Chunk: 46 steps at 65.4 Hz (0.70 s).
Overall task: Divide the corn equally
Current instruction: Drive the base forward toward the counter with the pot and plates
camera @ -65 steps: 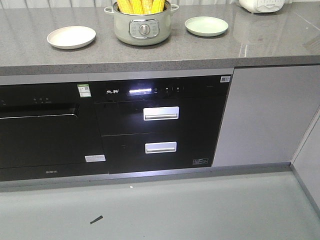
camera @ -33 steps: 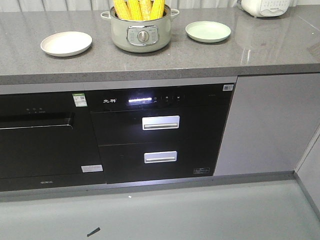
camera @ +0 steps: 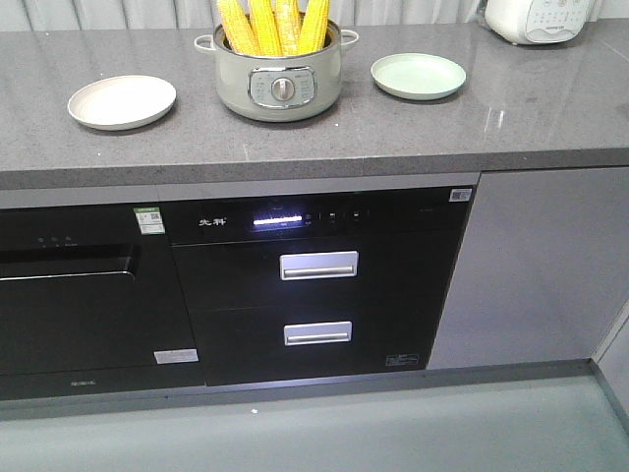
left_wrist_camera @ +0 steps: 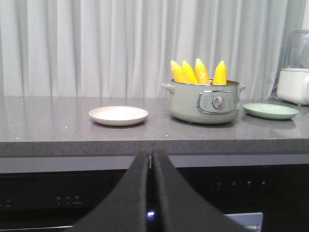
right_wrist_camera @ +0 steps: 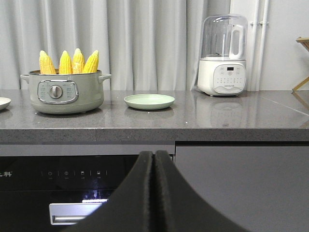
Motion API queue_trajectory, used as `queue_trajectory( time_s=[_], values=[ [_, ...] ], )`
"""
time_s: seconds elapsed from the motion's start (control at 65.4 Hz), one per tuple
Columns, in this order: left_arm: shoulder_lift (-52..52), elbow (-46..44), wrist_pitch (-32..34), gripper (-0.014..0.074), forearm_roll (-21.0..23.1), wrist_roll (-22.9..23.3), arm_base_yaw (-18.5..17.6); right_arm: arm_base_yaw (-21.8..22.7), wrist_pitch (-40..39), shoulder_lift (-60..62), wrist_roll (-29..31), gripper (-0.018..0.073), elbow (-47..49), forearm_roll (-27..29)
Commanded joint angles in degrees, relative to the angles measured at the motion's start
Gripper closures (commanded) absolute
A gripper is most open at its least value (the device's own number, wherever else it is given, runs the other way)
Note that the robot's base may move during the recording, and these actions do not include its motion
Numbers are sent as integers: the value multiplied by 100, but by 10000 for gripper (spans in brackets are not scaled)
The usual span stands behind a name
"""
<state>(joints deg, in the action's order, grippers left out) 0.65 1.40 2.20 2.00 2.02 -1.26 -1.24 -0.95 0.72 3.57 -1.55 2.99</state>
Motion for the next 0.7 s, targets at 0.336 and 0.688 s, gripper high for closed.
queue_trajectory(
  time_s=[0.336, 0.688],
  values=[
    [92, -91, 431, 603, 49, 30, 2, 31, -425, 39, 27, 569, -50, -55],
    [92, -91, 431, 603, 49, 30, 2, 31, -425, 39, 27, 569, -50, -55]
  ],
)
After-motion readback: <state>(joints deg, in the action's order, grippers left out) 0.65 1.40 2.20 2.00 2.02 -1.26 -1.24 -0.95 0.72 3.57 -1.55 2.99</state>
